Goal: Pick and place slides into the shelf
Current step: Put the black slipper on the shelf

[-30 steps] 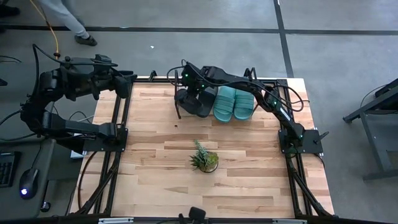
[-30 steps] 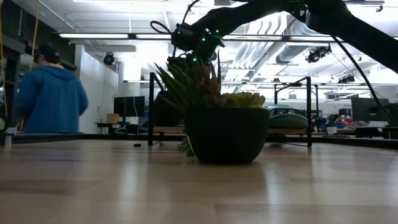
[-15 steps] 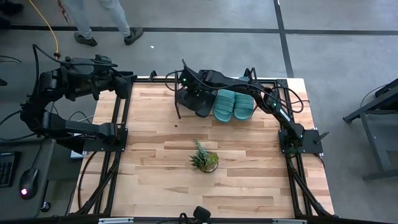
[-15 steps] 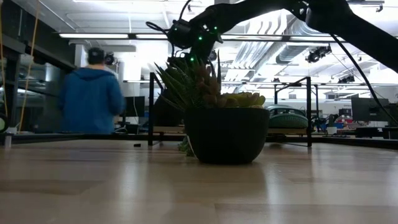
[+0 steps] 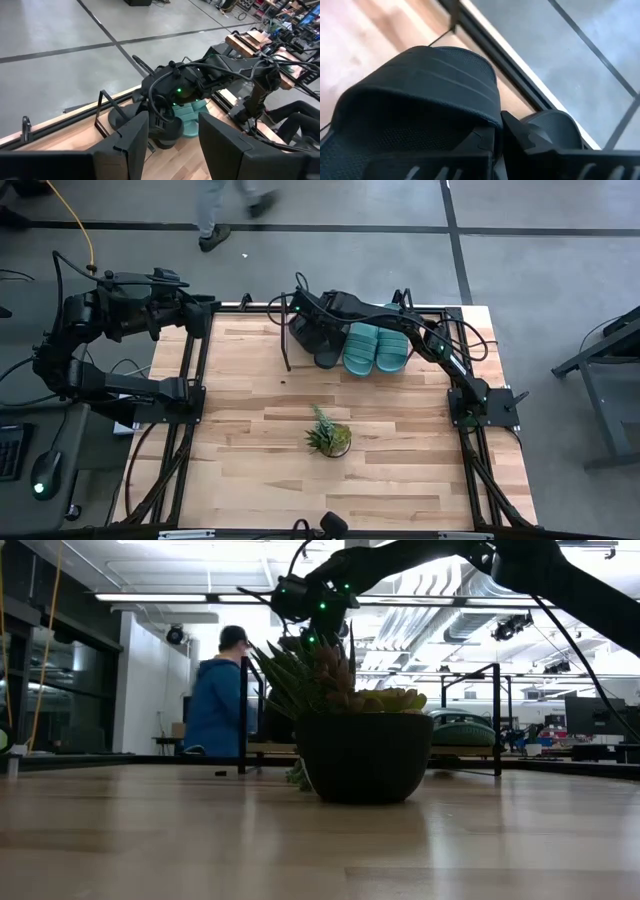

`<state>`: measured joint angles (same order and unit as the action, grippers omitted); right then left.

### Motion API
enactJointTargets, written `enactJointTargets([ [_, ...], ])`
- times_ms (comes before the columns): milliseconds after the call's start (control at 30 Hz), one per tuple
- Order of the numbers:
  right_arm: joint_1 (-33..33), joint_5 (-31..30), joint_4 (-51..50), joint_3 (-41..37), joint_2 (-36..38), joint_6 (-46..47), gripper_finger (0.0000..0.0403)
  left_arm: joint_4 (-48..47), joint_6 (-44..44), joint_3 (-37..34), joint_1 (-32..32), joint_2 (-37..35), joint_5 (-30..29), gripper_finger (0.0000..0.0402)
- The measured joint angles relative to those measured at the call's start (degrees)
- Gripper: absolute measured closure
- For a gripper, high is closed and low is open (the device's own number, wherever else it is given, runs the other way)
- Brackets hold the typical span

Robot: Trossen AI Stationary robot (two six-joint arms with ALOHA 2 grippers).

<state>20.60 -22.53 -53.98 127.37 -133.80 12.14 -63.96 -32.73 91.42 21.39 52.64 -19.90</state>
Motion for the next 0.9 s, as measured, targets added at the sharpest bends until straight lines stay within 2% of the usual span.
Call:
enactJointTargets([
  [200,0.0,-2.1,0.2,0.0,0.0,4.4,0.0403,0.0,-0.6,0.0,0.0,0.2,1.9,0.0245],
  [600,-1.0,-2.8,1.4,0.1,-2.5,4.3,0.0403,0.0,-3.9,0.0,0.0,0.1,1.7,0.0245],
  [900,-1.2,-3.5,7.2,0.0,-3.0,2.6,0.0403,0.0,-6.8,0.0,0.0,0.4,1.9,0.0245],
])
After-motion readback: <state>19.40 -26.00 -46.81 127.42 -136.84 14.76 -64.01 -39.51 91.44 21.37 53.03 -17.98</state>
